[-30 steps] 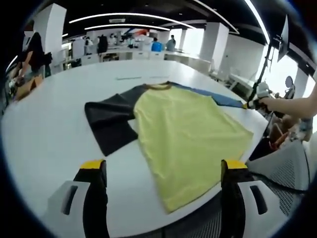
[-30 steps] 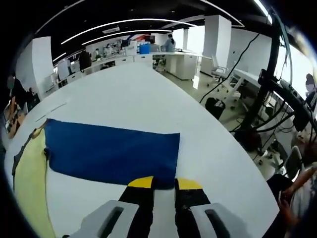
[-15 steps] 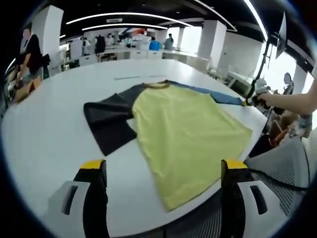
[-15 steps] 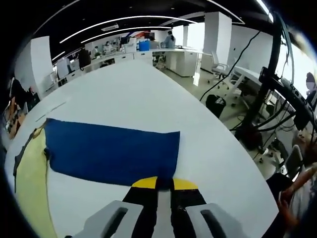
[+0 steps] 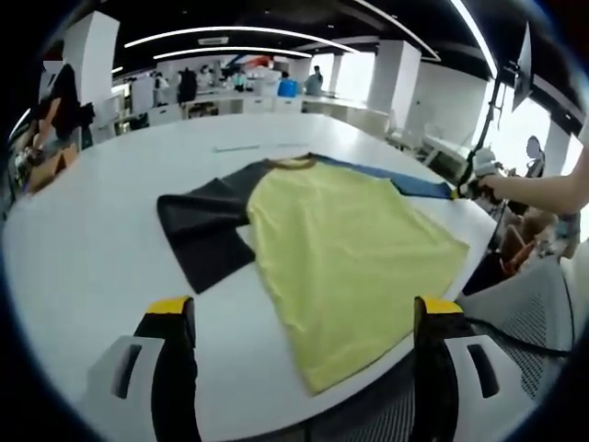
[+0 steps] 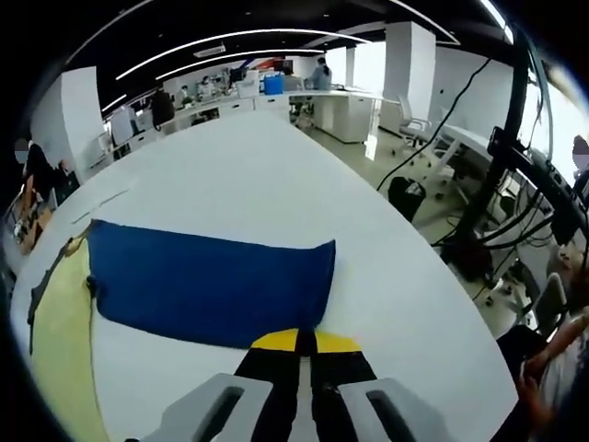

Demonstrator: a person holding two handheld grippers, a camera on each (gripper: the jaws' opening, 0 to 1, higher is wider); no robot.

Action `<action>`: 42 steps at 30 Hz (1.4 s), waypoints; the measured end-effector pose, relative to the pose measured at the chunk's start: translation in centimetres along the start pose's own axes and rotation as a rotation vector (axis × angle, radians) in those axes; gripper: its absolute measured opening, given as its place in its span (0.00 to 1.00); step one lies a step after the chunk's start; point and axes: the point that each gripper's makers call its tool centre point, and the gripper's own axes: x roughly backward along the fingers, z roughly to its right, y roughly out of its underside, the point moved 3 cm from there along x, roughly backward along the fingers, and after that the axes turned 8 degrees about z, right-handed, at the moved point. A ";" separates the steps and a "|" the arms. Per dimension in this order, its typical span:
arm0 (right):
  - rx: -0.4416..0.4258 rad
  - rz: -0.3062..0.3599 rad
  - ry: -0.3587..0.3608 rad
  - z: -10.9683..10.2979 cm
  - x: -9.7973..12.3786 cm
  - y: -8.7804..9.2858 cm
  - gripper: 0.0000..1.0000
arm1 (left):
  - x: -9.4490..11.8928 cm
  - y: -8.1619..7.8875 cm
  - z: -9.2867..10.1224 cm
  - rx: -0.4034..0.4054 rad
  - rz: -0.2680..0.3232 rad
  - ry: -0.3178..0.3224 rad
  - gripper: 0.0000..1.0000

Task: Fold the garment on the visible template until the final outline fits inside the template.

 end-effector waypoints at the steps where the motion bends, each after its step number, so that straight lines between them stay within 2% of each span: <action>1: 0.011 -0.005 -0.010 -0.3 0.2 0.1 0.00 | 0.0 0.0 0.0 0.000 0.001 0.000 0.95; 8: 0.019 0.011 -0.021 -0.7 0.7 -0.5 0.00 | 0.0 -0.2 -0.1 -0.001 0.008 0.001 0.96; 22: 0.048 0.073 -0.079 -3.2 1.4 -2.9 0.00 | 0.0 -0.4 -0.3 0.006 0.023 -0.009 0.98; 34: 0.069 0.102 -0.144 -5.6 1.3 -4.6 0.00 | 0.2 -1.9 -0.6 0.058 0.121 -0.027 0.99; 42: 0.089 0.119 -0.184 -7.0 1.0 -6.0 0.00 | 0.2 -2.5 -0.6 0.052 0.146 -0.023 0.99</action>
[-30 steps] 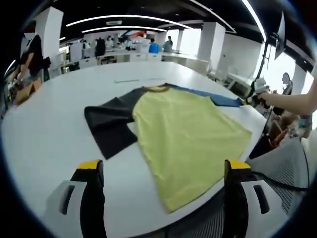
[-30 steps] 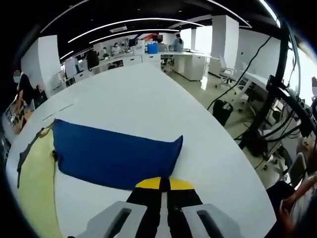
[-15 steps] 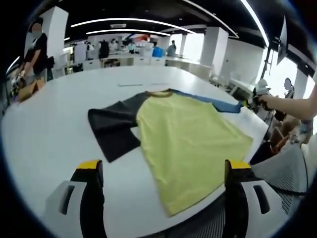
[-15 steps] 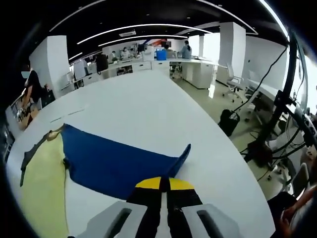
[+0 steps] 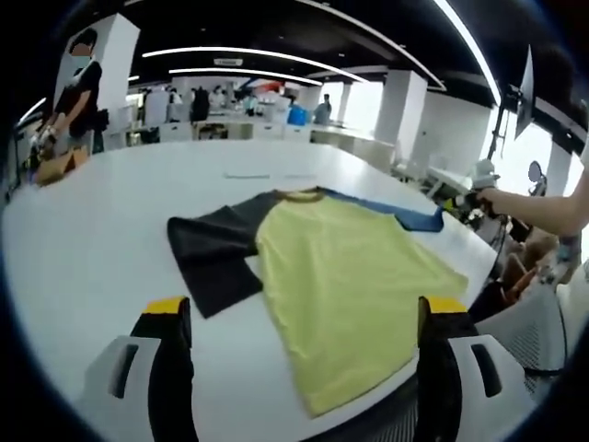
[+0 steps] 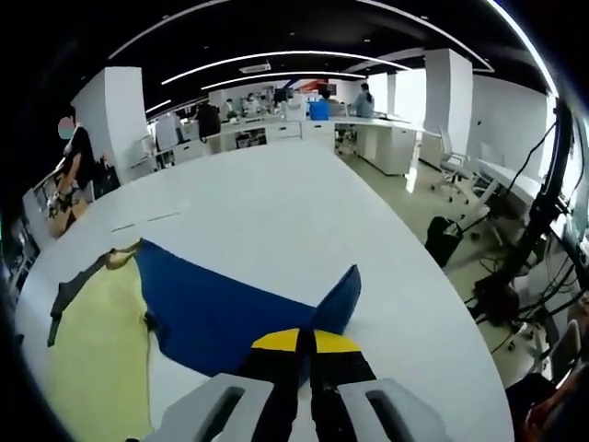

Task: Fold the garment on the visible template until the final outline fits inside the template.

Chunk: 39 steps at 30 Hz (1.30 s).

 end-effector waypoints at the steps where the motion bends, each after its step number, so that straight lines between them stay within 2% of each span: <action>1: 0.002 0.001 -0.003 -0.1 -0.1 -0.1 0.00 | 0.0 0.0 0.0 0.001 0.000 0.000 0.99; 5: -0.001 -0.001 -0.020 -0.8 -0.5 -0.7 0.00 | 0.1 -0.5 -0.1 0.013 0.025 -0.002 0.99; 7: 0.000 -0.004 -0.032 -1.2 -0.8 -0.9 0.00 | 0.0 -0.4 -0.2 0.003 0.009 0.000 0.99; 16: 0.020 -0.003 -0.081 -3.3 -1.7 -2.3 0.00 | 0.1 -0.9 -0.2 -0.015 0.003 0.002 0.98; 17: 0.016 -0.002 -0.089 -3.6 -2.4 -2.6 0.00 | 0.1 -0.9 -0.2 -0.017 0.003 0.003 0.98; 22: 0.015 0.004 -0.131 -5.4 -2.6 -3.3 0.00 | 0.2 -0.9 -0.2 -0.020 0.005 0.000 0.98; 27: 0.025 0.010 -0.162 -7.2 -2.8 -4.0 0.00 | 0.2 -1.7 -0.1 -0.005 0.056 0.002 0.99; 31: 0.035 0.014 -0.183 -8.6 -3.0 -4.5 0.00 | 0.1 -1.6 -0.2 -0.023 0.041 0.004 0.99; 39: 0.056 0.013 -0.239 -11.9 -3.4 -5.4 0.00 | -0.2 -1.9 -0.1 -0.058 0.058 0.016 0.99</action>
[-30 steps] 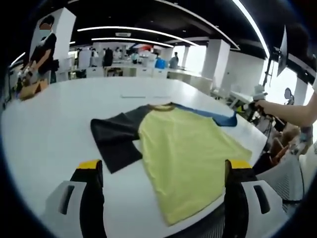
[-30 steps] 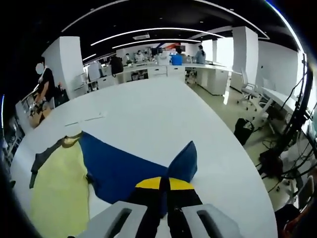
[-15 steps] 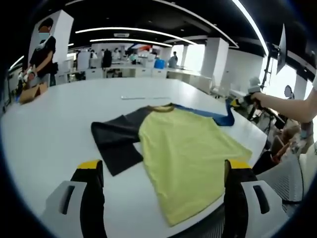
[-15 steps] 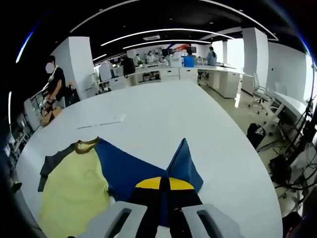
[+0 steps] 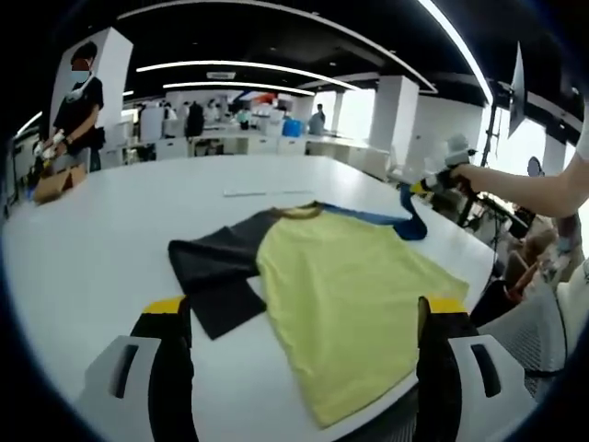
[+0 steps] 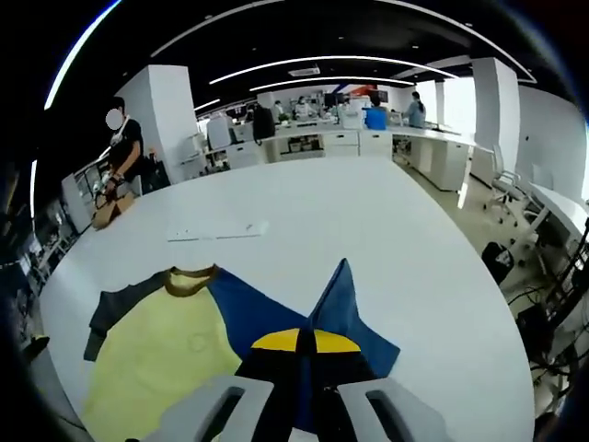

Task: Fold the garment on the visible template until the final outline fits inside the template.

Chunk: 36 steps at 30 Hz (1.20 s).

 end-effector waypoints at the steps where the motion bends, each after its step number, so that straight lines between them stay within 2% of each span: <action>1: 0.002 -0.001 -0.006 -0.4 -0.2 -0.1 0.00 | 0.0 0.0 0.1 -0.008 0.006 0.004 0.99; 10: 0.026 -0.012 -0.051 -2.9 -0.8 -0.7 0.00 | -0.2 -0.6 0.1 -0.095 0.078 0.025 0.99; 28: 0.062 -0.018 -0.104 -5.9 -1.9 -2.4 0.00 | -0.2 -0.2 0.3 -0.127 0.069 0.060 0.99; 36: 0.090 -0.032 -0.132 -8.0 -1.9 -3.0 0.00 | -0.4 0.2 0.6 -0.116 0.032 0.085 0.98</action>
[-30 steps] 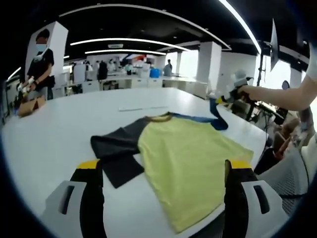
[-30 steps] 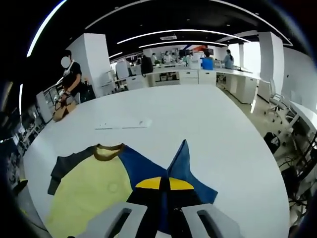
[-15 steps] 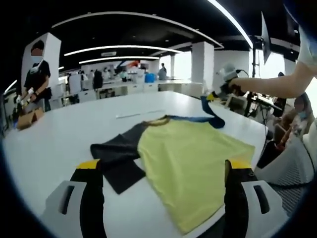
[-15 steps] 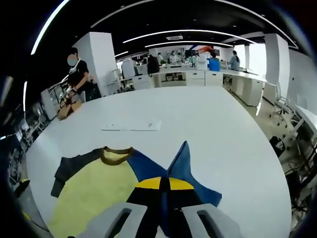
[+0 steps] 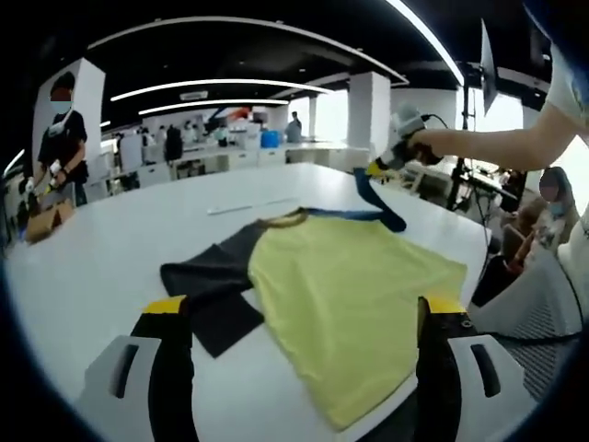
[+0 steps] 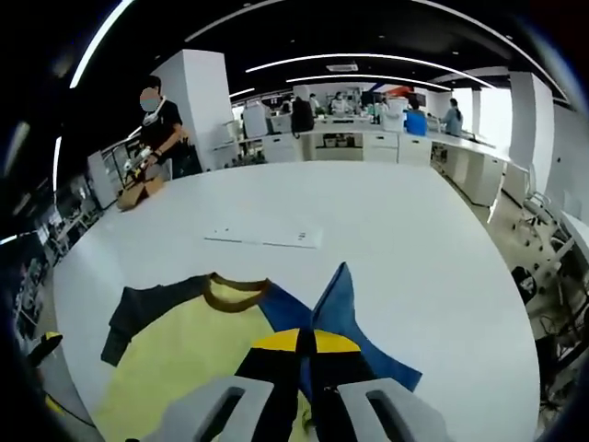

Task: Fold the garment on the visible template until the final outline fits inside the template.

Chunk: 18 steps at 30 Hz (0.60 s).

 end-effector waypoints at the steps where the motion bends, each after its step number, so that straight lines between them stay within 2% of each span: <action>1: 0.003 0.000 -0.004 -0.2 0.0 -0.1 0.00 | 0.0 0.0 0.0 0.007 0.000 0.002 0.99; 10: 0.008 -0.010 -0.033 -2.2 -1.1 -0.9 0.00 | 0.0 0.2 0.0 0.019 -0.008 0.013 0.99; 18: 0.021 -0.016 -0.076 -5.0 -1.7 -1.7 0.00 | -0.2 0.6 0.2 0.017 -0.025 0.031 0.98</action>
